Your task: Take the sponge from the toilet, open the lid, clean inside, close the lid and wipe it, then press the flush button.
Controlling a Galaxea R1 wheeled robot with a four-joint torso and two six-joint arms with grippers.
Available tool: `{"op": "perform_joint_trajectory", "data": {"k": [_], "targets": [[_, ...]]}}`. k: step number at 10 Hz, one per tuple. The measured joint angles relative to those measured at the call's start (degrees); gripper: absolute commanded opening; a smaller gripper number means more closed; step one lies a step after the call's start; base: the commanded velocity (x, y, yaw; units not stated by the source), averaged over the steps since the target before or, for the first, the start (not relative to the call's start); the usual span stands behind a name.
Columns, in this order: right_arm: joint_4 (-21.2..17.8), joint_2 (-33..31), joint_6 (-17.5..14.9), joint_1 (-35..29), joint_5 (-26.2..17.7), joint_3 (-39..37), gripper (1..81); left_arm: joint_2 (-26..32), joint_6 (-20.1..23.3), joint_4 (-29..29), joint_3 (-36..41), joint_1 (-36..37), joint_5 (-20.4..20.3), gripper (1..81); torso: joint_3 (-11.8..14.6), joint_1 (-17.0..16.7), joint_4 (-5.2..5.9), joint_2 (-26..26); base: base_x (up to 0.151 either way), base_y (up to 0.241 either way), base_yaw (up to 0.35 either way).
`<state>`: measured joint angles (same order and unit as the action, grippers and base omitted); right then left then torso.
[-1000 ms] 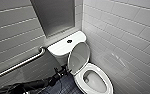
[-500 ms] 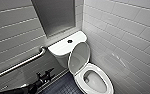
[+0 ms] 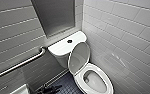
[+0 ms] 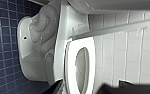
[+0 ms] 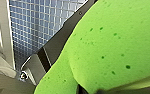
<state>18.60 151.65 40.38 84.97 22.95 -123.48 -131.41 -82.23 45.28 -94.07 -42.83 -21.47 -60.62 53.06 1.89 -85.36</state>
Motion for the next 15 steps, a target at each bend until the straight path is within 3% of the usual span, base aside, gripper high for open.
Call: {"op": "perform_joint_trajectory", "data": {"k": [3,5,7,8,10,12,13,15], "targets": [[9.2,-2.2,0.1,1.0,-0.5,-0.9,1.0,1.8,-0.8,25.4,1.6,-10.5,0.5,81.1,0.0,0.0,0.00,0.0,0.000,0.000,0.000],[10.4,-1.0,0.7,1.9,-0.5,-2.5,1.0,2.5,-1.6,35.3,1.2,-19.8,3.2,81.1,0.0,0.0,0.00,0.0,0.000,0.000,0.000],[10.2,-0.2,4.3,3.3,-0.5,-4.6,1.0,-0.2,-1.9,41.9,0.7,-27.7,11.7,81.1,0.1,0.0,0.00,-0.1,0.000,0.000,0.000],[9.0,0.2,4.4,4.3,-0.8,-5.4,1.0,-2.2,-1.9,44.2,0.3,-31.1,15.8,81.1,0.1,0.0,0.00,-0.1,0.000,0.000,0.000],[4.1,1.6,-0.8,5.8,-1.3,-5.8,1.0,-7.4,-2.1,47.4,-2.3,-35.7,19.6,81.1,0.1,0.0,0.00,-0.1,0.000,0.000,0.000],[-7.6,2.7,-15.9,7.1,-1.5,-5.8,1.0,-10.4,-2.5,48.7,-7.0,-37.4,20.8,81.1,0.2,0.0,0.00,-0.1,0.000,0.000,0.000],[-11.7,2.9,-20.1,8.0,-0.5,-5.8,1.0,-11.8,-2.7,49.1,-9.4,-37.9,21.5,81.1,0.2,0.0,0.00,-0.1,0.000,0.000,0.000],[-14.5,3.4,-22.4,10.2,-0.3,-5.1,1.0,-14.2,-2.9,49.7,-12.8,-39.8,21.6,81.1,0.2,0.0,0.00,-0.1,0.000,0.000,0.000]]}}
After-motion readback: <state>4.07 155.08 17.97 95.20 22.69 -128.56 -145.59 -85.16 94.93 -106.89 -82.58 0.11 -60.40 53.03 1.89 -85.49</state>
